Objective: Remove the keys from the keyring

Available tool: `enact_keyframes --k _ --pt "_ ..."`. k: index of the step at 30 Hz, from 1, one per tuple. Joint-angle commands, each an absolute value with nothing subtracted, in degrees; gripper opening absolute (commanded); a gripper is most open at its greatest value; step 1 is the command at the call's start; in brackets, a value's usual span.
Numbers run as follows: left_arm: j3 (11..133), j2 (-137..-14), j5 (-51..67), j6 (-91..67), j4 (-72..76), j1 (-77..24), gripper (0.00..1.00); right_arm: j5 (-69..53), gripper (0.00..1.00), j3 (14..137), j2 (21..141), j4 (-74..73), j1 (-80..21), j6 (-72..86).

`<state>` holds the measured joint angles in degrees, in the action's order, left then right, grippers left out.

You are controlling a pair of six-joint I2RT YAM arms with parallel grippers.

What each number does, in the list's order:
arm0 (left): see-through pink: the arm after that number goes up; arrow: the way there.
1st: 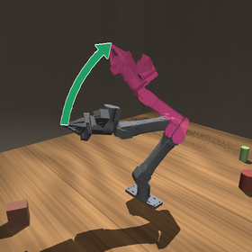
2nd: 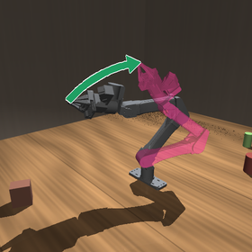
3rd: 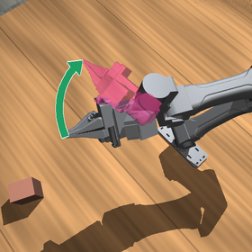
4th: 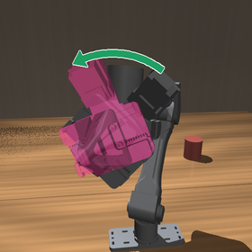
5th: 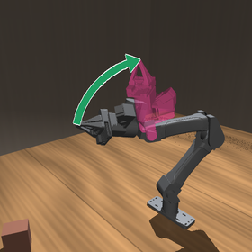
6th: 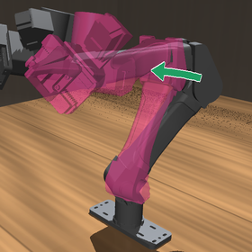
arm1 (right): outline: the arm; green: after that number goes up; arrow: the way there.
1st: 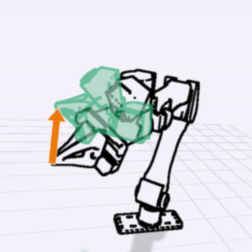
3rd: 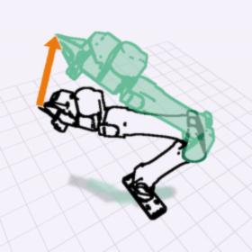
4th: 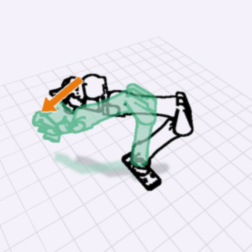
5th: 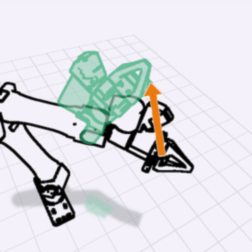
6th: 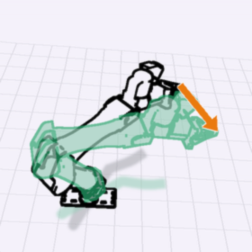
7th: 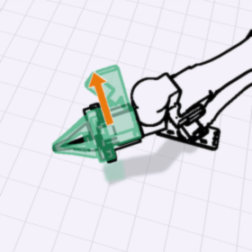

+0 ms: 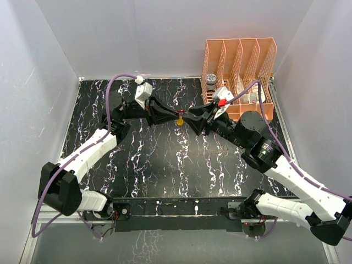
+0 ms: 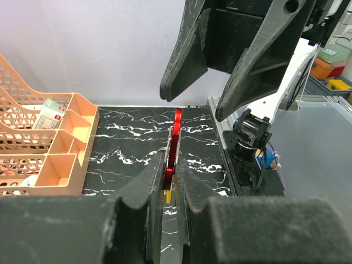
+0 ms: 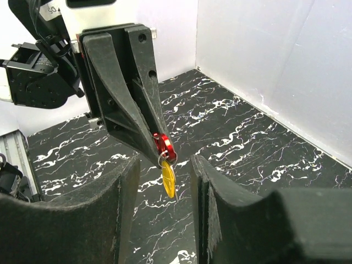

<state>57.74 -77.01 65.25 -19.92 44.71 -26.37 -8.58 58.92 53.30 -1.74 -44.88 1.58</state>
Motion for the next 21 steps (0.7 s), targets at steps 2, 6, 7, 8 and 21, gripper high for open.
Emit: enact_keyframes --k 2,6,7,8,21 --pt "57.97 -75.24 67.2 -26.58 55.81 -26.63 0.0 -11.04 0.42 56.18 51.08 4.07 -44.76 0.2" --pt "57.39 -75.31 66.14 -29.74 59.97 -26.63 0.0 -10.56 0.48 50.64 48.39 11.92 -44.74 1.72" --pt "57.44 -74.83 64.94 -28.43 58.31 -26.63 0.0 -9.9 0.49 50.02 48.16 13.37 -44.76 3.63" --pt "57.53 -74.24 64.24 -26.35 55.76 -26.63 0.0 -9.09 0.49 49.65 48.09 14.27 -44.76 4.51" --pt "55.91 -67.21 43.26 -9.29 38.95 -27.42 0.0 3.39 0.52 44.86 51.31 28.5 -45.65 11.76"
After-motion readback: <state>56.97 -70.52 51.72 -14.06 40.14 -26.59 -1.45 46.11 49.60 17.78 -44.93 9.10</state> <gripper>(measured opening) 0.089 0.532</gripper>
